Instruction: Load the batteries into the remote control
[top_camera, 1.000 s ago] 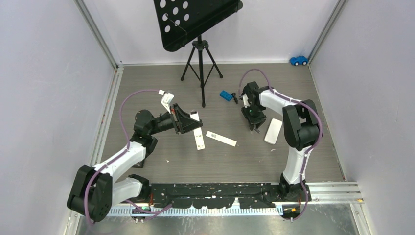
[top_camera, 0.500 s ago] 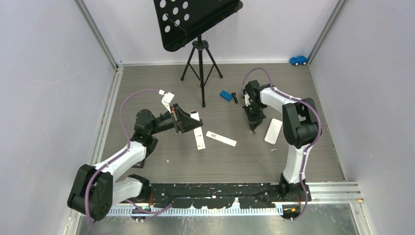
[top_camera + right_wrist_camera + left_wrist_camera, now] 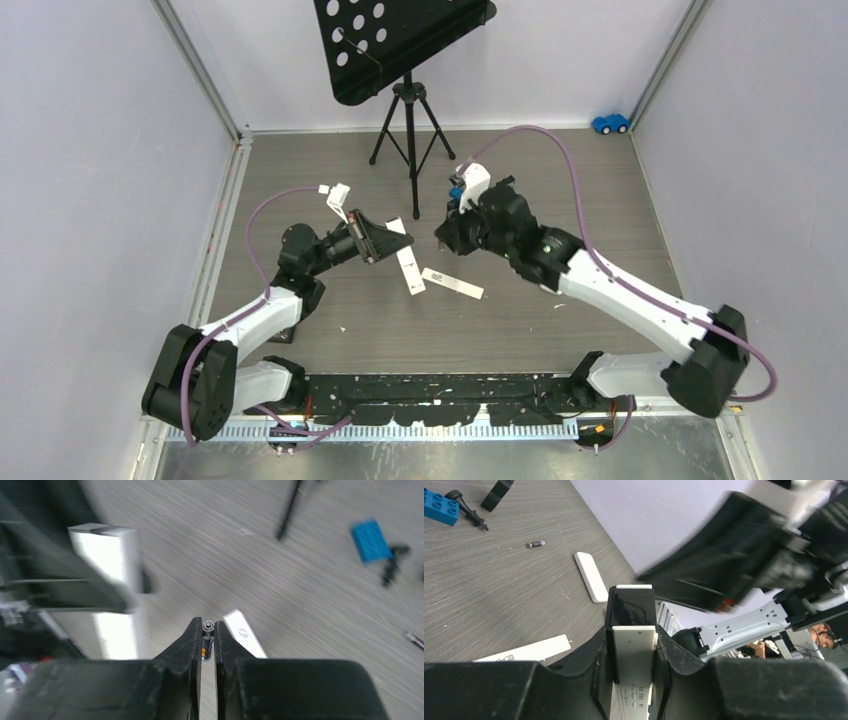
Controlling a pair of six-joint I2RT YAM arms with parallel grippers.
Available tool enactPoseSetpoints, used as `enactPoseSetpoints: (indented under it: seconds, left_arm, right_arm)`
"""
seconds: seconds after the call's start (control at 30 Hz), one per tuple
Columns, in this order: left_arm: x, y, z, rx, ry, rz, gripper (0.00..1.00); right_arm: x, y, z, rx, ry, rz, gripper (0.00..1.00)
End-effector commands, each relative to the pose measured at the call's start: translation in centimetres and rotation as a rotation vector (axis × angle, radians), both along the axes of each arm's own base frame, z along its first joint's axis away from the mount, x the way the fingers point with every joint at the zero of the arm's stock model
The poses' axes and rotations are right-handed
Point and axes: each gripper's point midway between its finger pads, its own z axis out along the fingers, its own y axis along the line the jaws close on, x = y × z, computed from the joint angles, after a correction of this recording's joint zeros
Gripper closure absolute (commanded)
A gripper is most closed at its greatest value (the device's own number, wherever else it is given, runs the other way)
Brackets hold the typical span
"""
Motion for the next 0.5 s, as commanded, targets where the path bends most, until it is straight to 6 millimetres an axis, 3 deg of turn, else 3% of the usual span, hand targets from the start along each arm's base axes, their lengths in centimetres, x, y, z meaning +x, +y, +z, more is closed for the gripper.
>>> enactPoseSetpoints:
  seconds: [0.0,0.1,0.27,0.47]
  left_arm:
    - [0.6,0.3,2.2,-0.077,-0.036,0.052,1.0]
    - [0.4,0.3,2.5,-0.087,-0.03,0.047,1.0]
    - [0.5,0.5,2.7,-0.088,0.008,0.068,1.0]
    - [0.6,0.7,2.9,-0.088,0.063,0.084,1.0]
  right_arm:
    - [-1.9,4.0,7.2,0.283,-0.197,0.002,0.94]
    - [-4.2,6.0,8.9,0.315,-0.258,0.063,0.94]
    - [-5.6,7.5,9.3,0.292,-0.278,0.11,0.94]
    - [-6.9,7.8,7.3,0.21,-0.276,0.156,0.96]
